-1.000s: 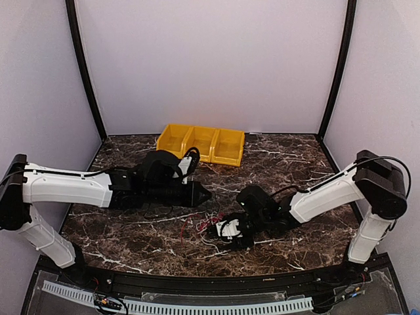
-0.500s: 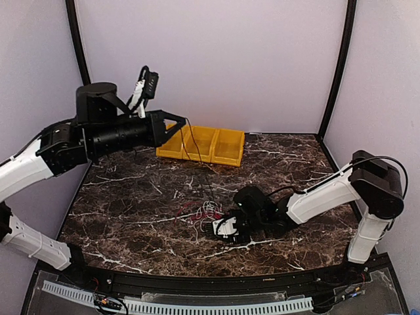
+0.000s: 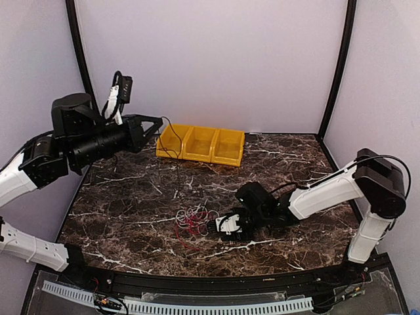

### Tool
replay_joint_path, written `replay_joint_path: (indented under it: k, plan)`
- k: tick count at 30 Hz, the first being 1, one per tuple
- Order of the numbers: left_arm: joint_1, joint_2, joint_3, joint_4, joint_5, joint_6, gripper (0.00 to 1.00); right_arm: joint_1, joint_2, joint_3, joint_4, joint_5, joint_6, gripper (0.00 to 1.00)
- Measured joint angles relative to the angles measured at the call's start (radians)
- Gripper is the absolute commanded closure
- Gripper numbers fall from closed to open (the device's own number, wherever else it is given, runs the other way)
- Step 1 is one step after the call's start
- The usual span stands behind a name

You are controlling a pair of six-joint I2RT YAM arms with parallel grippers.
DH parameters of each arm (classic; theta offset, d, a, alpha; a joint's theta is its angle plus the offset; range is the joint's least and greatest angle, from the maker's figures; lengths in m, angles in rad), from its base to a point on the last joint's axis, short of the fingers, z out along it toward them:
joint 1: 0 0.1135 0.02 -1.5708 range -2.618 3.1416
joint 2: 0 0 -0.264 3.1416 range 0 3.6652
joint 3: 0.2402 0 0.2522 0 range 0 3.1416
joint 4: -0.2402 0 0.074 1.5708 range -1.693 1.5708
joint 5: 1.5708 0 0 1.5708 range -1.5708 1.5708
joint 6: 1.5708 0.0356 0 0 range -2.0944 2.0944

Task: Untangle the cables

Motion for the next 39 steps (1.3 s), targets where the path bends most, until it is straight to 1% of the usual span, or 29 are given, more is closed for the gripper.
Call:
replay_joint_path:
  k: [3, 6, 8, 11, 12, 13, 15, 18, 22, 27, 29, 30, 32, 33, 34, 35, 36, 39]
  plan:
    - [0.000, 0.040, -0.068, -0.013, 0.004, -0.015, 1.00, -0.013, -0.031, 0.007, -0.082, -0.018, 0.004, 0.50]
    - [0.000, 0.060, -0.107, -0.026, 0.007, -0.020, 1.00, -0.041, -0.097, 0.020, -0.166, -0.050, 0.025, 0.41]
    - [0.000, 0.060, -0.118, -0.025, 0.008, -0.023, 1.00, -0.063, -0.141, 0.042, -0.190, -0.069, 0.051, 0.35]
    - [0.000, 0.060, -0.127, -0.015, 0.007, -0.025, 1.00, -0.091, -0.185, 0.100, -0.191, -0.097, 0.096, 0.21]
    - [0.000, 0.060, -0.133, -0.011, 0.006, -0.026, 1.00, -0.097, -0.186, 0.117, -0.189, -0.103, 0.111, 0.18]
    - [0.000, 0.060, -0.142, -0.008, 0.006, -0.027, 1.00, -0.101, -0.185, 0.135, -0.185, -0.113, 0.126, 0.10]
    - [0.000, 0.061, -0.162, -0.005, 0.006, -0.031, 1.00, -0.101, -0.171, 0.169, -0.185, -0.137, 0.155, 0.07]
    - [0.000, 0.065, -0.185, -0.003, 0.006, -0.039, 1.00, -0.101, -0.107, 0.242, -0.190, -0.184, 0.200, 0.06]
    - [0.000, 0.064, -0.198, -0.001, 0.003, -0.050, 1.00, -0.101, -0.021, 0.312, -0.182, -0.267, 0.254, 0.11]
    - [0.000, 0.049, -0.203, -0.003, -0.018, -0.061, 1.00, -0.098, 0.073, 0.352, -0.152, -0.346, 0.316, 0.15]
    - [0.000, 0.037, -0.204, -0.005, -0.029, -0.064, 1.00, -0.095, 0.115, 0.367, -0.136, -0.359, 0.341, 0.18]
    - [0.000, 0.028, -0.207, -0.005, -0.034, -0.066, 1.00, -0.093, 0.140, 0.375, -0.129, -0.365, 0.354, 0.22]
    - [0.000, 0.014, -0.214, -0.006, -0.040, -0.069, 1.00, -0.085, 0.185, 0.389, -0.115, -0.373, 0.377, 0.33]
    - [0.000, 0.008, -0.219, -0.007, -0.044, -0.071, 1.00, -0.080, 0.206, 0.396, -0.109, -0.377, 0.389, 0.42]
    - [0.000, 0.004, -0.222, -0.009, -0.045, -0.072, 1.00, -0.076, 0.238, 0.409, -0.102, -0.382, 0.406, 0.56]
    - [0.000, 0.001, -0.223, -0.013, -0.048, -0.073, 1.00, -0.072, 0.245, 0.410, -0.100, -0.383, 0.412, 0.64]
    - [0.000, 0.000, -0.224, -0.015, -0.050, -0.076, 1.00, -0.070, 0.261, 0.414, -0.092, -0.385, 0.423, 0.71]
    - [0.000, -0.005, -0.224, -0.024, -0.060, -0.076, 1.00, -0.066, 0.290, 0.417, -0.081, -0.390, 0.455, 0.90]
